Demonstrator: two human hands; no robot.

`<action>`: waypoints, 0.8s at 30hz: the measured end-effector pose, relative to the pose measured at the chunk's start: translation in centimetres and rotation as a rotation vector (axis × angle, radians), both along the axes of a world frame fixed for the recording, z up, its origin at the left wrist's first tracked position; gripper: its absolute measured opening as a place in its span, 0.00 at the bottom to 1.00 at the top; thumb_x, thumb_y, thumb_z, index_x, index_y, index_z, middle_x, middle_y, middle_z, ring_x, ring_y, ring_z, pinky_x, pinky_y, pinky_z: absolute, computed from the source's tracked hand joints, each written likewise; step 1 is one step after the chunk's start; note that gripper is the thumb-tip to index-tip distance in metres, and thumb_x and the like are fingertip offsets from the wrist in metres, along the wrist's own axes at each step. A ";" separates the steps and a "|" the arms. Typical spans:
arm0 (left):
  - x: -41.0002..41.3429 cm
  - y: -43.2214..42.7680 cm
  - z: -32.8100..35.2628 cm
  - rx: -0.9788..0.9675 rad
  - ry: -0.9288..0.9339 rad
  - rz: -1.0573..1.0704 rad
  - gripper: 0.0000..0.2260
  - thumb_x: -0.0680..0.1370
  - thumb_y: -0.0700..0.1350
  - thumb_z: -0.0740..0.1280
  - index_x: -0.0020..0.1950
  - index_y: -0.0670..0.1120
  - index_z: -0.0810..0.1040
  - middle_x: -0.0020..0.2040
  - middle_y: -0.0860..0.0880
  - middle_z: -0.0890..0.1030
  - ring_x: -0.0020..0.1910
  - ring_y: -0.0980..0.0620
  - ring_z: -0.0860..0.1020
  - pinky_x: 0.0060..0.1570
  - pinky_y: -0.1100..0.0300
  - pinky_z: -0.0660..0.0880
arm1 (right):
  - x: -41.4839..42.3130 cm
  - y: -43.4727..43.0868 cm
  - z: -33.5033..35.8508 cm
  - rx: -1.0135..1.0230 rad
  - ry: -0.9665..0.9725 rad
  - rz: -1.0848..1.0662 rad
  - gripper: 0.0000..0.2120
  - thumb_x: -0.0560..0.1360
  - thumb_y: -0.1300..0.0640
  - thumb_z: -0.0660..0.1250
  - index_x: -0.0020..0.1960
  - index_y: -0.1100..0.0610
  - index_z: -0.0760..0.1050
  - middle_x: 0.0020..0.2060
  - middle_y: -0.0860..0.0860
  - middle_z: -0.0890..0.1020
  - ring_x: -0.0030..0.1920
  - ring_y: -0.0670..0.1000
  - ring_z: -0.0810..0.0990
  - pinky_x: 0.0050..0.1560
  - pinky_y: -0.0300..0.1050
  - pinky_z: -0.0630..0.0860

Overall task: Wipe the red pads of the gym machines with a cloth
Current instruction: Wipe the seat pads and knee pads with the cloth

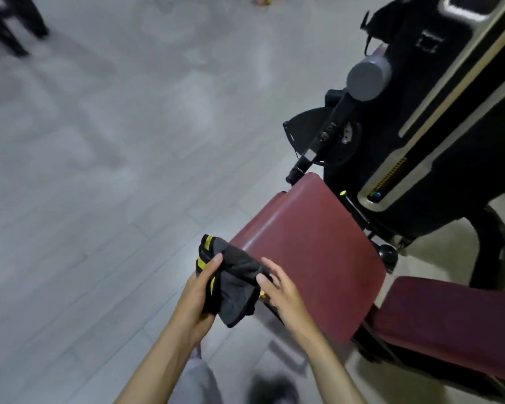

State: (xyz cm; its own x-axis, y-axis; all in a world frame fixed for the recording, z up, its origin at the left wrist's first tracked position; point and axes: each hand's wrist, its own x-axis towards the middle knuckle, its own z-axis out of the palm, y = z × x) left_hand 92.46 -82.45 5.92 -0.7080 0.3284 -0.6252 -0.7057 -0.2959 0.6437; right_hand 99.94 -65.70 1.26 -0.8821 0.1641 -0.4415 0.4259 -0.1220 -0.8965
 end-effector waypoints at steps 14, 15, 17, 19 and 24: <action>-24.0 -18.7 -0.3 -0.078 -0.053 0.064 0.12 0.79 0.48 0.63 0.56 0.44 0.82 0.54 0.41 0.85 0.51 0.43 0.83 0.51 0.46 0.77 | -25.8 -15.9 4.1 0.066 0.102 -0.146 0.08 0.75 0.61 0.76 0.50 0.58 0.78 0.41 0.53 0.82 0.40 0.47 0.80 0.35 0.36 0.74; -25.9 -18.8 -0.3 -0.061 -0.057 0.065 0.12 0.79 0.47 0.63 0.56 0.44 0.82 0.54 0.40 0.85 0.50 0.42 0.83 0.50 0.46 0.77 | -27.7 -16.1 4.5 0.103 0.124 -0.150 0.07 0.75 0.60 0.76 0.50 0.57 0.78 0.42 0.54 0.82 0.41 0.46 0.80 0.38 0.35 0.75; -29.7 -18.5 -0.4 -0.052 -0.056 0.038 0.13 0.79 0.47 0.62 0.56 0.43 0.82 0.53 0.40 0.85 0.49 0.42 0.83 0.50 0.46 0.78 | -31.3 -16.3 5.1 0.124 0.143 -0.184 0.07 0.76 0.61 0.75 0.51 0.57 0.78 0.44 0.56 0.84 0.43 0.47 0.82 0.42 0.38 0.78; -33.7 -17.6 -0.3 -0.070 -0.052 -0.029 0.13 0.81 0.49 0.64 0.57 0.44 0.82 0.54 0.41 0.86 0.52 0.42 0.84 0.53 0.44 0.79 | -34.9 -15.7 5.4 0.108 0.135 -0.207 0.07 0.76 0.62 0.75 0.51 0.58 0.79 0.44 0.56 0.85 0.45 0.48 0.83 0.45 0.43 0.81; -45.4 -13.9 -1.9 -0.128 -0.013 -0.185 0.16 0.78 0.46 0.72 0.63 0.41 0.80 0.55 0.40 0.86 0.54 0.41 0.85 0.51 0.47 0.82 | -45.1 -12.1 5.2 0.026 0.066 -0.198 0.11 0.74 0.60 0.77 0.55 0.57 0.79 0.46 0.57 0.86 0.45 0.51 0.85 0.43 0.46 0.80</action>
